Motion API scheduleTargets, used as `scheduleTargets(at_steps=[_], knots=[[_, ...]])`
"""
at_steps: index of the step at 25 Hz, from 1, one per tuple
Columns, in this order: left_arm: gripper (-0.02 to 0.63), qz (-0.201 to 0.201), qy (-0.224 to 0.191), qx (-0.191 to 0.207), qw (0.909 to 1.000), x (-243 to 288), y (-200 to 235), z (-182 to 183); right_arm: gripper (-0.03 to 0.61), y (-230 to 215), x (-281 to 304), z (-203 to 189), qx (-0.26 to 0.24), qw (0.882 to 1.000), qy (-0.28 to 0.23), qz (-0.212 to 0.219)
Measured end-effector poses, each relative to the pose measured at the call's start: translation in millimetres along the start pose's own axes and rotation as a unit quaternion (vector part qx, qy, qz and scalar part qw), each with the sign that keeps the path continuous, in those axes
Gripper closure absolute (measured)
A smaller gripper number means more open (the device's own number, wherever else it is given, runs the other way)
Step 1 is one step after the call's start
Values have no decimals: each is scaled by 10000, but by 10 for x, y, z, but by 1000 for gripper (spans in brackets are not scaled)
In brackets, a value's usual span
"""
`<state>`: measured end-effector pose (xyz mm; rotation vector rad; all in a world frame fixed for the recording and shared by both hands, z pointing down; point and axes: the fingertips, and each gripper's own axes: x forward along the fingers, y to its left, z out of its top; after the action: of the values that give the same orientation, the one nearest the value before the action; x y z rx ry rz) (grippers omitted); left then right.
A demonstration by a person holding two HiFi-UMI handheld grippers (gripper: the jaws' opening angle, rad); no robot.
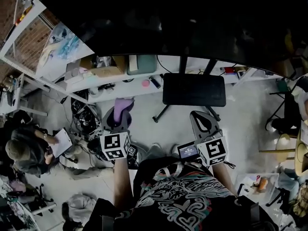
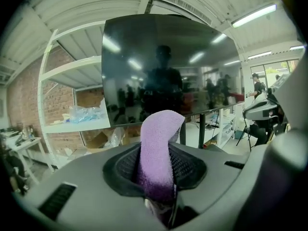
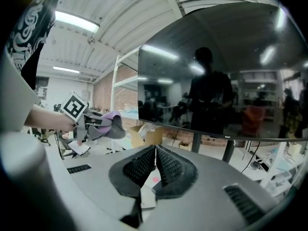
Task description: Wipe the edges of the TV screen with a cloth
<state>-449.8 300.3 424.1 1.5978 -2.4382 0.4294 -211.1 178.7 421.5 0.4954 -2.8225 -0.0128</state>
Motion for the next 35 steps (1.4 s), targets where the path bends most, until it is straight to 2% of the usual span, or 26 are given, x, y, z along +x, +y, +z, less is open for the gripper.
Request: scheduleTargets(at_steps=[6, 11, 20, 35], knots=[[499, 482, 94, 163, 9987, 229, 352, 20, 548, -171, 209, -36, 91, 9999, 135, -13], [499, 645, 106, 126, 9978, 536, 711, 43, 548, -258, 536, 64, 136, 9998, 155, -54], [499, 568, 246, 56, 9981, 1104, 1405, 4, 548, -101, 1506, 321, 34, 9997, 234, 105], [499, 383, 399, -141, 9984, 1738, 2377, -179, 548, 523, 2842, 688, -135, 9980, 355, 496]])
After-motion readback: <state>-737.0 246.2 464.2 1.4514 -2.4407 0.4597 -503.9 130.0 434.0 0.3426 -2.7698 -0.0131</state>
